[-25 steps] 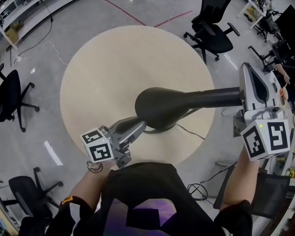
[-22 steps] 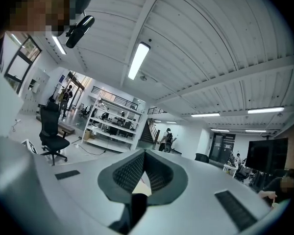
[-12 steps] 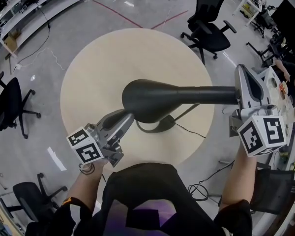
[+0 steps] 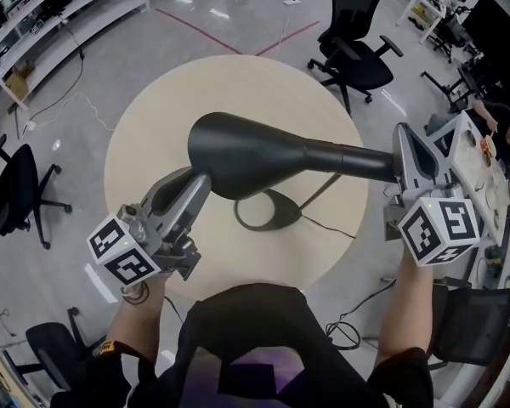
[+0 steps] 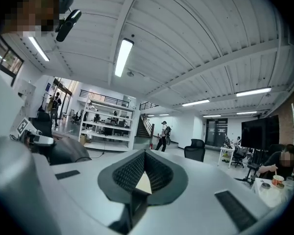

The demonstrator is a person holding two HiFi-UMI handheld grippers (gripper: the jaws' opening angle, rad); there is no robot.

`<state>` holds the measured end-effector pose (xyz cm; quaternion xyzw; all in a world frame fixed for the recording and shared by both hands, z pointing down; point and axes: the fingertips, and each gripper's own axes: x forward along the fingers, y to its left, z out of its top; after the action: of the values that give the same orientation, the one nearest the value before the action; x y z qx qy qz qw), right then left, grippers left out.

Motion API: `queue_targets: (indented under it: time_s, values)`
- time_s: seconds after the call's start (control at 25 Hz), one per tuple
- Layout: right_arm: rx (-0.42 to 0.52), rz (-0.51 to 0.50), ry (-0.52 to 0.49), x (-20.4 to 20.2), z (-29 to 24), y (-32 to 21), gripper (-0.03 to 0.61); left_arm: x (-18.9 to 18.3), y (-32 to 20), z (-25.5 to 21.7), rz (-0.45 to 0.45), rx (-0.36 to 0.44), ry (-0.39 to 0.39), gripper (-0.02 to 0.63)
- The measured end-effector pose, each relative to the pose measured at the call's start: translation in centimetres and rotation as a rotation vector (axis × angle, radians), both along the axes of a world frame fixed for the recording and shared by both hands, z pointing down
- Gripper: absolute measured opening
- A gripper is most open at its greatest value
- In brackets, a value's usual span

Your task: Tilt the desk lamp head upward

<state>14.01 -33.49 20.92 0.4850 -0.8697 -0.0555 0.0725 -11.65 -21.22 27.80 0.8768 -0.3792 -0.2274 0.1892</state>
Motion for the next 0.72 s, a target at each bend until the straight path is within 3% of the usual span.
queue_targets:
  time_s: [0.4,0.72]
  values:
    - [-0.048,0.016,-0.073,0.4,1.7,1.0,0.009,0.0,0.6,-5.1,-0.009,0.108,-0.046,0.1]
    - [-0.081,0.036,-0.087,1.1,3.7,1.9,0.009,2.1,1.2,-10.7,0.022,0.227,-0.079,0.094]
